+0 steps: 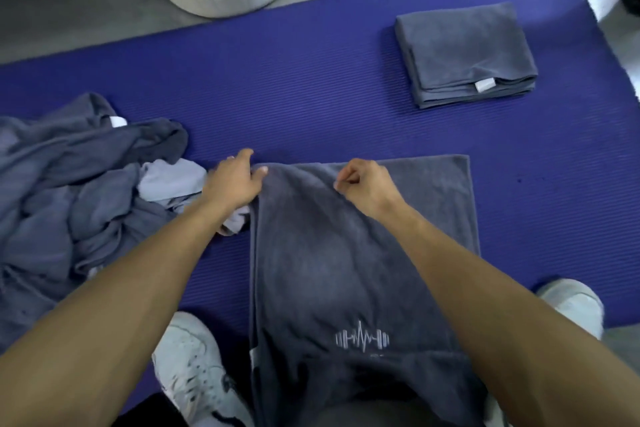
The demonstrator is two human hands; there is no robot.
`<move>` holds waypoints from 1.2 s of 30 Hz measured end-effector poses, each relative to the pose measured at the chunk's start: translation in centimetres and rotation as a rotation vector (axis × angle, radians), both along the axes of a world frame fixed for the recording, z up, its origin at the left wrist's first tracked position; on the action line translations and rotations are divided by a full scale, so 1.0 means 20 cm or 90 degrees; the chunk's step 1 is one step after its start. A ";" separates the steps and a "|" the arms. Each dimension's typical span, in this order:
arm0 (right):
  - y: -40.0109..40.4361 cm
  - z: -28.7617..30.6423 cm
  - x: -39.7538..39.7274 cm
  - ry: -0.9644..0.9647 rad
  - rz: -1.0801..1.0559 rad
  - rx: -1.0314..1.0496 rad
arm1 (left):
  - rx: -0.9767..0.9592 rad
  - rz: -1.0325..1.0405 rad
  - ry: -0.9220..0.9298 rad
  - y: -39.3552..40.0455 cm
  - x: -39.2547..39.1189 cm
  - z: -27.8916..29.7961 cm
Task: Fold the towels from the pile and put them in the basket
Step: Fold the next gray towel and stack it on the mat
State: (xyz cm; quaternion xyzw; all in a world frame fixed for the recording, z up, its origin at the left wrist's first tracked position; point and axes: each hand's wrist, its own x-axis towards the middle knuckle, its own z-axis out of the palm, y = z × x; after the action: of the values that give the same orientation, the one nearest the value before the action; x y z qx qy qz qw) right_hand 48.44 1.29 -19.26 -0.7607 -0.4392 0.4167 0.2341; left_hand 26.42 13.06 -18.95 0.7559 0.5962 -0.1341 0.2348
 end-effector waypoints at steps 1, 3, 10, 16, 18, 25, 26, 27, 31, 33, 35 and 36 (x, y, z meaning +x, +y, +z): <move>0.02 -0.01 -0.03 0.004 -0.004 -0.011 | -0.048 0.035 -0.037 0.04 -0.02 -0.01; 0.03 -0.02 -0.06 0.010 -0.023 -0.025 | -0.043 0.081 -0.107 0.08 -0.08 -0.02; -0.09 0.04 -0.04 -0.028 -0.045 -0.057 | 0.123 0.032 -0.206 -0.05 -0.17 0.00; -0.47 0.27 -0.02 0.003 -0.080 -0.052 | 0.059 0.003 -0.343 -0.39 -0.05 0.19; -0.69 0.34 0.00 -0.009 -0.100 -0.055 | 0.020 -0.054 -0.340 -0.56 0.02 0.22; -1.42 0.48 0.08 -0.024 -0.267 -0.107 | -0.108 -0.125 -0.381 -1.19 0.26 0.30; -1.49 0.47 0.08 -0.011 -0.292 -0.116 | -0.116 -0.112 -0.390 -1.27 0.27 0.30; -1.56 0.45 0.07 0.011 -0.320 -0.134 | -0.120 -0.107 -0.396 -1.36 0.28 0.30; -1.74 0.32 0.01 0.041 -0.364 -0.205 | -0.165 -0.120 -0.392 -1.59 0.27 0.30; -1.78 0.27 -0.01 0.000 -0.334 -0.260 | -0.171 -0.124 -0.382 -1.63 0.23 0.29; -1.81 0.24 -0.02 -0.015 -0.309 -0.299 | -0.167 -0.121 -0.366 -1.67 0.21 0.29; -1.82 0.22 -0.03 -0.013 -0.303 -0.312 | -0.159 -0.123 -0.356 -1.68 0.19 0.30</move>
State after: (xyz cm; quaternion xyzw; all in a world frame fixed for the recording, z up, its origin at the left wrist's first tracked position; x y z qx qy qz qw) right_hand 47.92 -35.13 -14.92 -0.8797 -0.1380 0.4360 0.1305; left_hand 30.31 -20.58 -12.96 0.7817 0.4132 -0.0154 0.4669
